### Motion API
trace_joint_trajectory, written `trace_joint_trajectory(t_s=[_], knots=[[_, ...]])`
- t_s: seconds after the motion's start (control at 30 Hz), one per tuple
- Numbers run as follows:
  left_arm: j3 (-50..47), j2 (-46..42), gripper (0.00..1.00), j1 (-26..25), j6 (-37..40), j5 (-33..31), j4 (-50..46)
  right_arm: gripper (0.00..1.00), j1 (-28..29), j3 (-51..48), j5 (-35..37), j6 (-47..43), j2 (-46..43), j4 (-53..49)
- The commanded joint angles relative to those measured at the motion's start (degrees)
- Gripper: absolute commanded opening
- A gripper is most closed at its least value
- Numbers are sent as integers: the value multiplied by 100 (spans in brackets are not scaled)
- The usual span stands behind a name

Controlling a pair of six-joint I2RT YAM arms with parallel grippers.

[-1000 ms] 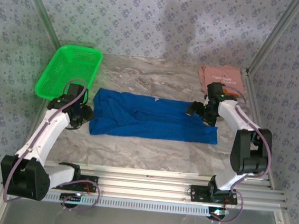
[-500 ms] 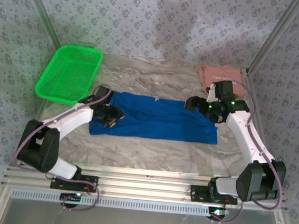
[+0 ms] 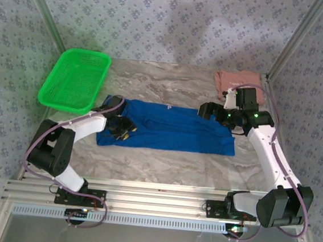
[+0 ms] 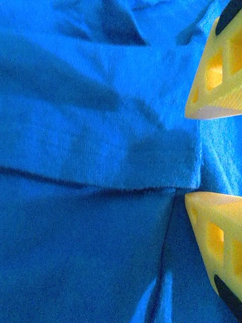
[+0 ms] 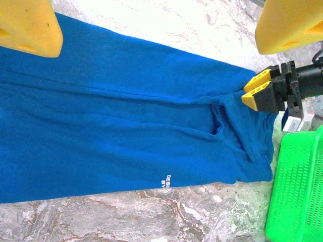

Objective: Fold and stack the t-shirts

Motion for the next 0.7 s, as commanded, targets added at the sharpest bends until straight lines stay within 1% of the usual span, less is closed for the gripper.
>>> trace_joint_trajectory(t_s=[0.0, 0.1, 0.27, 0.33, 0.47, 0.67], knots=[[22, 178, 37, -41, -44, -117, -4, 100, 40, 191, -106, -95, -73, -62], [155, 240, 32, -41, -4, -217, -51, 100, 30, 187, -109, -87, -81, -90], [389, 302, 15, -31, 107, -238, -162, 100, 36, 190, -47, -96, -100, -132], [442, 227, 11, -32, 161, -262, -219, 100, 39, 190, -18, -106, -106, -144], [620, 139, 7, -32, 316, -304, -404, 100, 41, 191, 25, -111, -125, -114], [1144, 415, 3, 7, 595, -282, -576, 100, 39, 139, 19, -68, -100, -60]])
